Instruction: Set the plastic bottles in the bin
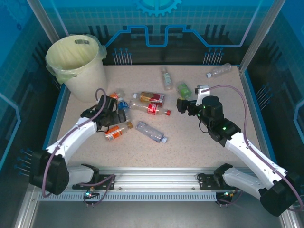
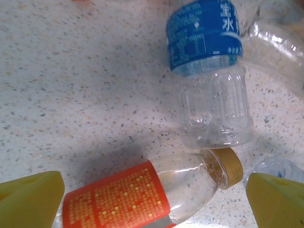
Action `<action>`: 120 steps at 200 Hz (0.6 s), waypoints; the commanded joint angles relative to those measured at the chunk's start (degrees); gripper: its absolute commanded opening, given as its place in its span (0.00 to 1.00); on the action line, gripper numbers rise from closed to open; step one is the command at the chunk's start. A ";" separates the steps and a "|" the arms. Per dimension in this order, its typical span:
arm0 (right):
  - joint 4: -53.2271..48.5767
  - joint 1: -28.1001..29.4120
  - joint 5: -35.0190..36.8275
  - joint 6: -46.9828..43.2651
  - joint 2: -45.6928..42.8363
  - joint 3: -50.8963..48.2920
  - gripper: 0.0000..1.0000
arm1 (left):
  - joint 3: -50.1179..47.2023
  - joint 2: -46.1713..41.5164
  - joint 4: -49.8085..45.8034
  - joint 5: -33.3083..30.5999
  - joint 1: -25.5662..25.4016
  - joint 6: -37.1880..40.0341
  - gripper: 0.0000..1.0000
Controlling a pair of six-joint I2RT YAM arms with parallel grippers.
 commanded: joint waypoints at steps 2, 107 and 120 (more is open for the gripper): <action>0.11 -0.86 -2.58 0.21 -0.47 2.23 1.00 | 0.71 5.84 -0.33 -1.06 -3.27 0.18 0.99; -0.53 -0.88 -3.11 -1.13 0.47 2.75 1.00 | -3.33 3.57 -7.33 -0.08 -10.90 -4.12 0.99; -0.27 -0.92 -3.27 -1.02 0.66 2.61 1.00 | -3.29 4.37 -9.27 -1.11 -11.60 -4.41 0.99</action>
